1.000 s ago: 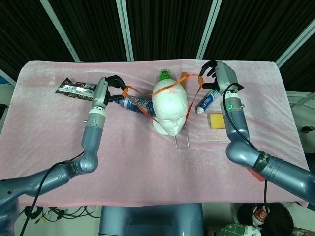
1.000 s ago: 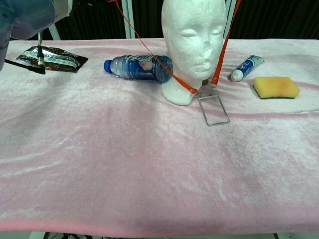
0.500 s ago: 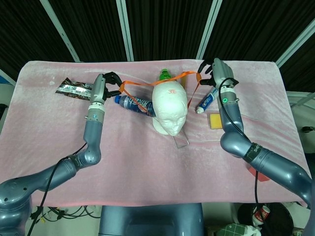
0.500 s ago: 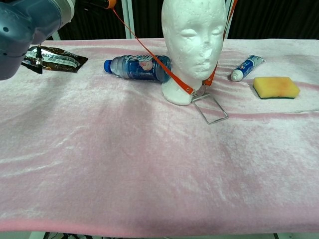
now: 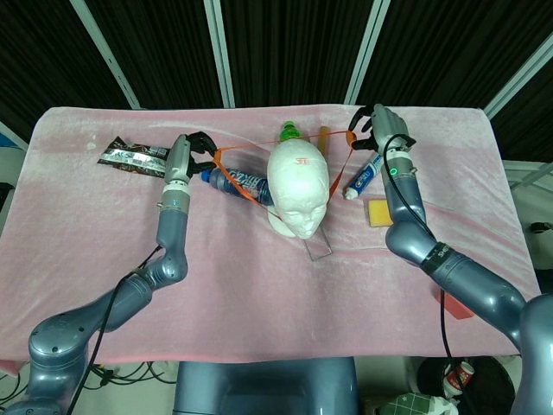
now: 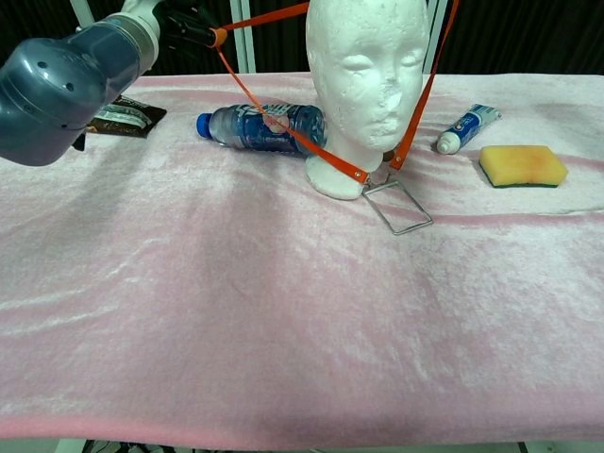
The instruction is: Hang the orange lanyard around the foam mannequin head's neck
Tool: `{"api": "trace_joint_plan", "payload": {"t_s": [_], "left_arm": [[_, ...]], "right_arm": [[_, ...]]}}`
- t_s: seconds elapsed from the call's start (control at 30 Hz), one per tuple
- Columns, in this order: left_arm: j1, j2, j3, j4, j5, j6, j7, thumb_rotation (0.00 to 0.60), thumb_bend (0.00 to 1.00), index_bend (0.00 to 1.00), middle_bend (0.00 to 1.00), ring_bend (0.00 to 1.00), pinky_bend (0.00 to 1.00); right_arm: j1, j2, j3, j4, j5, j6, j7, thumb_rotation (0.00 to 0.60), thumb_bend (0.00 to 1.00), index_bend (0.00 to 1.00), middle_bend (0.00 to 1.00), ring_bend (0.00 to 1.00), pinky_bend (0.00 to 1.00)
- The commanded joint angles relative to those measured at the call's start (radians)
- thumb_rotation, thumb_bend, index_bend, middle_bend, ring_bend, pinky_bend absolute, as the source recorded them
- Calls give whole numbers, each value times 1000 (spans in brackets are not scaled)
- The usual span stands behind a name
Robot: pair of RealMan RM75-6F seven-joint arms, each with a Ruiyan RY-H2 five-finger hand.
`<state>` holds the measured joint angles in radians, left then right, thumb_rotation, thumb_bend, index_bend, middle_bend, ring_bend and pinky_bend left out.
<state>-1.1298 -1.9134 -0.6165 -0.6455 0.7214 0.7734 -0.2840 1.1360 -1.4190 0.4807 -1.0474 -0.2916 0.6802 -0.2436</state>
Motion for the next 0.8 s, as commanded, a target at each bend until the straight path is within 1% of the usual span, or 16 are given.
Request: {"api": "trace_joint_plan", "payload": {"t_s": [0.03,0.27,0.33,0.37,0.4,0.43,0.47,0.53,0.6,0.63,0.7,0.8], "left_arm": [[-27,-42,-6,71,11,-39,-35,600,482,717,616,402,369],[-50,-84,2,160,31,-108,-62,600,439,678,596,370,363],[-54,-93,4,177,34,-125,-65,600,414,633,561,327,345],[-56,-96,4,184,35,-136,-67,600,398,603,539,303,335],[-58,-98,3,189,36,-147,-70,600,372,555,499,262,314],[-60,-98,1,192,36,-166,-76,600,334,492,437,199,276],[-61,-96,1,191,39,-179,-82,600,305,448,390,154,243],[-60,-87,6,183,50,-206,-93,600,211,305,256,37,140],[-56,-76,13,169,68,-226,-104,600,138,202,184,1,79],[-53,-70,18,161,76,-235,-109,600,110,174,161,0,59],[-47,-54,22,139,91,-250,-123,600,93,160,138,0,43],[-36,-33,23,103,113,-247,-146,600,92,146,124,0,29]], "right_arm": [[5,-16,-9,30,-13,-17,5,600,449,775,329,417,353],[10,-51,-33,95,-16,-54,2,600,444,774,325,417,345],[11,-59,-38,110,-15,-63,2,600,410,753,315,411,331],[11,-62,-39,116,-15,-69,2,600,390,723,308,407,323],[12,-63,-41,121,-15,-78,3,600,358,664,297,399,312],[12,-62,-43,126,-15,-92,3,600,312,565,276,384,296],[11,-60,-45,127,-17,-101,4,600,277,497,261,374,285],[9,-51,-50,123,-24,-126,6,600,177,325,214,346,257],[7,-40,-53,116,-33,-144,9,600,119,236,185,329,241],[5,-35,-55,113,-37,-150,11,600,104,211,175,322,236],[2,-27,-56,106,-38,-161,20,600,81,171,158,309,228],[-4,-13,-56,94,-39,-172,34,600,78,151,152,303,224]]}}
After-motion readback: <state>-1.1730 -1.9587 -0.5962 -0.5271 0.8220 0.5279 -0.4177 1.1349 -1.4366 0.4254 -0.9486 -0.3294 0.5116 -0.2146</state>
